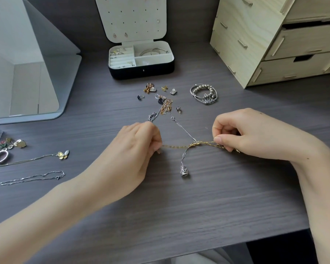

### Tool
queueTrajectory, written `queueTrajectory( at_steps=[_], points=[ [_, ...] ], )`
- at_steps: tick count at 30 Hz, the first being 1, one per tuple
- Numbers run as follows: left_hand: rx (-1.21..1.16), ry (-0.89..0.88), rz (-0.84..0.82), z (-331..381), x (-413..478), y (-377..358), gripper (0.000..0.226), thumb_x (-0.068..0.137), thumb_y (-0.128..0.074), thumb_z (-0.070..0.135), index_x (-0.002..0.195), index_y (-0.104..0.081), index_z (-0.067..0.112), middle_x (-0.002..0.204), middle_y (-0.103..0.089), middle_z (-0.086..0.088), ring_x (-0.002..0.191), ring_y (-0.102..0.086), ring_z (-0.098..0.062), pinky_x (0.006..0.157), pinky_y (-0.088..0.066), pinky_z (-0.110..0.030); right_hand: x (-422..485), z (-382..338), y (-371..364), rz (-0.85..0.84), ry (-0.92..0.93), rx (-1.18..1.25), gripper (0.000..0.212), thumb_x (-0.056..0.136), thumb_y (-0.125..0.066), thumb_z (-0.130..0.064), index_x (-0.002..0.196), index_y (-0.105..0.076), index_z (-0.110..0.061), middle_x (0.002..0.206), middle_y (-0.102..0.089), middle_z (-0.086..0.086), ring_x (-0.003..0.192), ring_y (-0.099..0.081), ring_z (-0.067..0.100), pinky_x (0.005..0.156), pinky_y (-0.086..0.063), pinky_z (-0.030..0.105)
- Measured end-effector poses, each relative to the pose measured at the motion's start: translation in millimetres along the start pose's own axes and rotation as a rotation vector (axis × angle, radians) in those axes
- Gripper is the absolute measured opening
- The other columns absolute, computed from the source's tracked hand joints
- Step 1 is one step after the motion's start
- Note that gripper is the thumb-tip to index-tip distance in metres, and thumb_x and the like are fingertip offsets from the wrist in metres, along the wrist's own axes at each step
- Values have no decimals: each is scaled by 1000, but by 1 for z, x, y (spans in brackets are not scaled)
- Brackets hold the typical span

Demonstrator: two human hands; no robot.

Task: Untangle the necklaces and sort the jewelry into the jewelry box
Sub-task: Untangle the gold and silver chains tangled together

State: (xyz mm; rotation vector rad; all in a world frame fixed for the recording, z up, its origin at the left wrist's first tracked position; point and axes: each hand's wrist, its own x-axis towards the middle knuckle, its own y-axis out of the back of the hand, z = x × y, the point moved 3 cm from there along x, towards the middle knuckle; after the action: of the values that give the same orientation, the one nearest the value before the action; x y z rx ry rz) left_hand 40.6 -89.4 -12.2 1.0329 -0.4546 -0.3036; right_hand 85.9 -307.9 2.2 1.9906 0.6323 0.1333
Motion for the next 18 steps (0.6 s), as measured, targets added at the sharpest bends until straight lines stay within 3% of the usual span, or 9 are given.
queueTrajectory(
  at_steps=[4,7,10,14,18],
  points=[
    [-296,130,19,15,3,13,12,90,-35,31,81,-41,27,74,-61,9,60,-51,-15,57,-40,-22,1,1,-1,0,-3,-7,19,88,-59,-20,70,-55,-27,59,-62,-16,55,-54,3,53,-38,15],
    [-391,108,-10,28,5,16,13,89,-36,34,77,-40,32,76,-62,10,60,-56,-18,59,-43,-30,1,1,-1,-5,-7,-8,19,87,-59,-21,70,-55,-27,59,-62,-15,56,-54,3,54,-37,16],
    [-412,58,-100,39,3,10,14,89,-38,31,76,-41,30,70,-59,12,55,-48,-3,53,-36,-10,1,1,-1,2,-9,-6,19,87,-59,-21,70,-56,-27,61,-64,-13,58,-55,3,56,-39,17],
    [-402,28,-200,45,-2,-1,15,90,-39,32,76,-38,35,65,-55,16,57,-47,0,55,-33,-7,0,1,1,12,-3,-25,16,85,-62,-24,70,-58,-28,60,-63,-9,59,-55,3,60,-43,24],
    [-347,29,-216,43,-4,-4,15,92,-44,31,77,-41,34,61,-56,12,59,-49,2,57,-33,-5,-1,-7,4,185,75,6,10,78,-68,-34,70,-63,-30,59,-59,-8,58,-51,6,57,-36,25]
  ],
)
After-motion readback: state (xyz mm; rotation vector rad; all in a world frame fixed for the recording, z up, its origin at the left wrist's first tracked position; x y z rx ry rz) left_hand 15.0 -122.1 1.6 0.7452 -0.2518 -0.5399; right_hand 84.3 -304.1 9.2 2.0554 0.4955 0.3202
